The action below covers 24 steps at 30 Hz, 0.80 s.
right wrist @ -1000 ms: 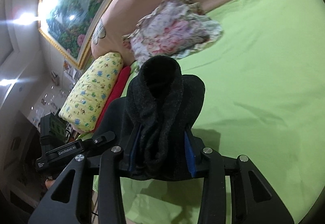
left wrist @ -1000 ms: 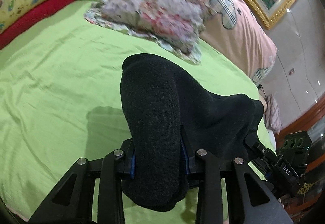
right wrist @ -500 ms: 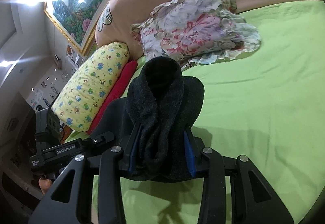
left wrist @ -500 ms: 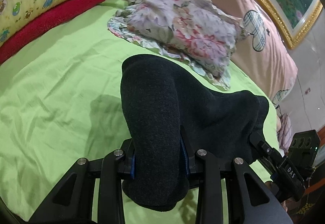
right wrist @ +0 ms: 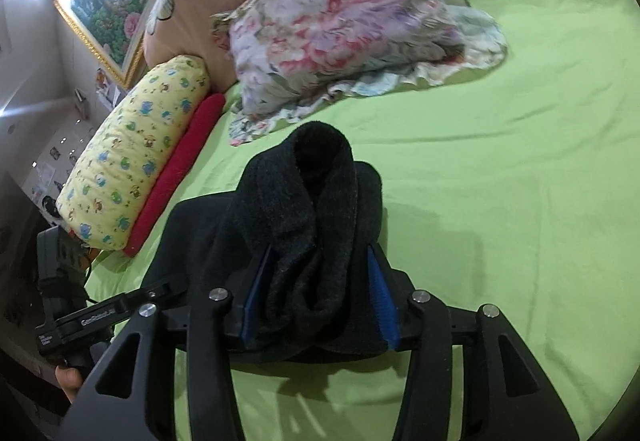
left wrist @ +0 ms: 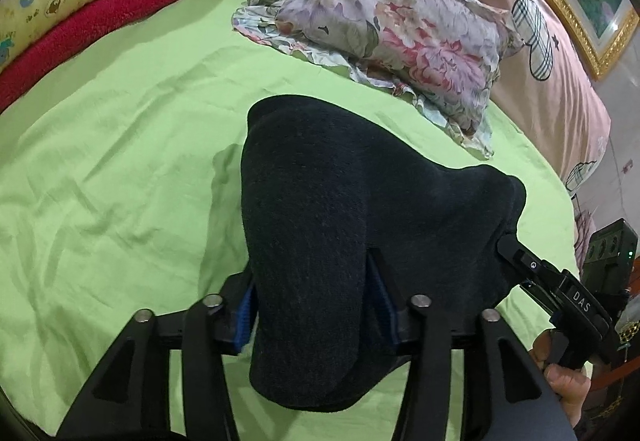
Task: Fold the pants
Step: 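Lift the grasped edge and fold it over the pants with both grippers, then open both grippers and pull them back from the folded pants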
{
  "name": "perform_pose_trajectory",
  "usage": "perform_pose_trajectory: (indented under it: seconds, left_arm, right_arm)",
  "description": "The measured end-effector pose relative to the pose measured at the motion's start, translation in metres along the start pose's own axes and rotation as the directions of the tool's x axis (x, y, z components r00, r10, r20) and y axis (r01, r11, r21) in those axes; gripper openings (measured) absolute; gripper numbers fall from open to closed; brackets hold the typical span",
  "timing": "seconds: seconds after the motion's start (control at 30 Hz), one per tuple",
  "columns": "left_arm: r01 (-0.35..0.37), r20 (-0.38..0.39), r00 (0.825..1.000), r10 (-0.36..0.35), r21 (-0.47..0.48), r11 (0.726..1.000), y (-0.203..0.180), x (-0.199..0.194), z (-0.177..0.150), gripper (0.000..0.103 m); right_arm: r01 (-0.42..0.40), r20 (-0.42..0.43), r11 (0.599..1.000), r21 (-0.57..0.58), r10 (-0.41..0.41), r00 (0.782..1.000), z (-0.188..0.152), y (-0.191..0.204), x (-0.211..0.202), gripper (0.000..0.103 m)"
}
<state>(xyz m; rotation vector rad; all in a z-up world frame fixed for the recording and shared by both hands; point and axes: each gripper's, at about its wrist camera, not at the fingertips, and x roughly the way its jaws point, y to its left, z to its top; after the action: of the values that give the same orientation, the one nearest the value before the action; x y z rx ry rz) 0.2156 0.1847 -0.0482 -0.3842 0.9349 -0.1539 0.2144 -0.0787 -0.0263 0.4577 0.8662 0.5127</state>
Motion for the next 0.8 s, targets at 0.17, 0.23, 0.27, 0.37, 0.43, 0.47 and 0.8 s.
perform_pose_trajectory:
  seconds: [0.17, 0.23, 0.27, 0.37, 0.43, 0.47, 0.8]
  left_arm:
    - [-0.016, 0.002, 1.0, 0.016, 0.009, 1.0, -0.004, 0.005, -0.001, 0.059]
    - [-0.017, 0.001, 1.0, 0.017, 0.007, 1.0, -0.004, 0.006, -0.001, 0.062]
    - [-0.02, 0.0, 1.0, 0.02, 0.006, 1.0, -0.004, 0.007, -0.001, 0.064]
    - [-0.029, -0.003, 1.0, 0.029, 0.002, 1.0, -0.003, 0.011, -0.001, 0.069]
    - [-0.036, 0.0, 0.999, 0.036, -0.002, 0.999, -0.001, 0.013, 0.0, 0.074]
    - [-0.037, 0.0, 0.999, 0.037, -0.003, 0.999, 0.0, 0.014, 0.0, 0.076]
    - [-0.032, 0.001, 1.0, 0.032, -0.013, 0.999, 0.013, 0.021, -0.003, 0.089]
  right_arm:
    - [0.021, 0.0, 1.0, 0.0, -0.021, 1.0, 0.0, -0.01, 0.001, 0.05]
    - [0.037, 0.007, 0.999, -0.001, -0.037, 0.999, 0.001, -0.014, 0.001, 0.051]
    - [0.036, 0.005, 0.999, 0.001, -0.036, 0.999, 0.001, -0.015, 0.002, 0.051]
    - [0.037, 0.0, 0.999, 0.0, -0.037, 0.999, 0.002, -0.018, 0.005, 0.051]
    - [0.049, 0.003, 0.999, -0.008, -0.049, 0.999, 0.002, -0.019, 0.006, 0.055]
    - [0.047, 0.003, 0.999, -0.005, -0.047, 0.999, 0.002, -0.021, 0.007, 0.056]
    - [0.027, 0.008, 1.0, 0.009, -0.027, 1.0, -0.002, -0.03, 0.011, 0.064]
